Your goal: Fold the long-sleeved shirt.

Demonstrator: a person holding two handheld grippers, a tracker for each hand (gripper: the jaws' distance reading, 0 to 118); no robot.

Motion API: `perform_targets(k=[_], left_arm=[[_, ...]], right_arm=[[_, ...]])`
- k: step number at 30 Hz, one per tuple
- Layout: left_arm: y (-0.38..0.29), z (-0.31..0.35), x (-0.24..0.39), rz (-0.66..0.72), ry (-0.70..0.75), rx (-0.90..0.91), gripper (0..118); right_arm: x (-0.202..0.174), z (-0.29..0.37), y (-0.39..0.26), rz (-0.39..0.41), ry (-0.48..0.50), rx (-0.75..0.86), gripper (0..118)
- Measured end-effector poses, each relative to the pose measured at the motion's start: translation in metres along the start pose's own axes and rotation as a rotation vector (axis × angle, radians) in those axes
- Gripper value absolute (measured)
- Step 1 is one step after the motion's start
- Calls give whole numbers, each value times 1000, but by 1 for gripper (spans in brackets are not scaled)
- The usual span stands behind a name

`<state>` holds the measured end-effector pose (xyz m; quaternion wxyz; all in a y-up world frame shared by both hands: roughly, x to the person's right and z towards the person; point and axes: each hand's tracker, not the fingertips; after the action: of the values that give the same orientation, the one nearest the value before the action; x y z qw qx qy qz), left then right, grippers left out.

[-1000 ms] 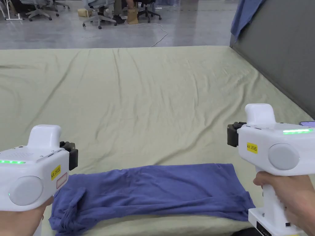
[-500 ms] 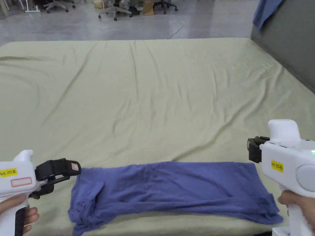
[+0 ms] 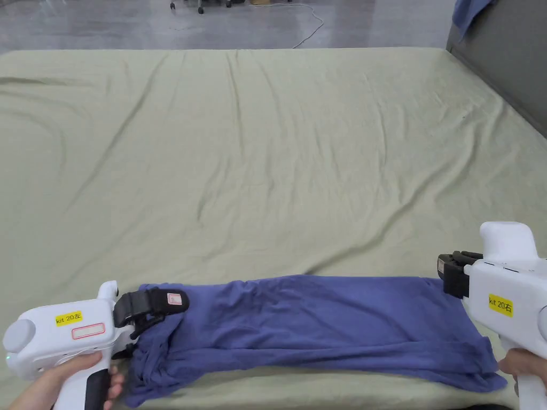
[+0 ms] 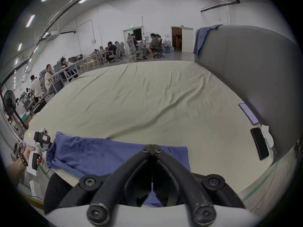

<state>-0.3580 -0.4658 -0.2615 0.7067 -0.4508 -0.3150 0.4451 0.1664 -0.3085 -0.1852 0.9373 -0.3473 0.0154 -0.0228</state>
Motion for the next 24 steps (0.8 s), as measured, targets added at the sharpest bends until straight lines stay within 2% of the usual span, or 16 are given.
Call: perform_targets(k=[3,8,9,10,11,12,13,16,24], left_arm=[[7,-8,-5,75,-100,11,118],[9,-21,4,28,-86,-24,117],[10,-21,6,10,-57,-32,104],[11,-20,12,-32,-16,-55,42],[12,-16,20,-103,58,-71,24],[12,-15,24,-148,169,-64,24],[9,-16,26,-161,219,-91,24],[11,-7,35,-173,174,-79,24],[32,65,41,-199,252,32,24]], right_arm=[[2,-3,-2,-4,-3,-15,0],[-1,-6,-3,-7,9,-33,0],[-1,-6,-3,-8,11,-33,0],[-1,-6,-3,-7,13,-33,0],[-2,-6,-3,-3,14,-33,0],[-2,-6,-3,-2,13,-32,0],[-1,-5,-3,-2,13,-31,0],[0,-5,-2,-7,13,-31,0],[4,2,-1,-12,11,-18,0]])
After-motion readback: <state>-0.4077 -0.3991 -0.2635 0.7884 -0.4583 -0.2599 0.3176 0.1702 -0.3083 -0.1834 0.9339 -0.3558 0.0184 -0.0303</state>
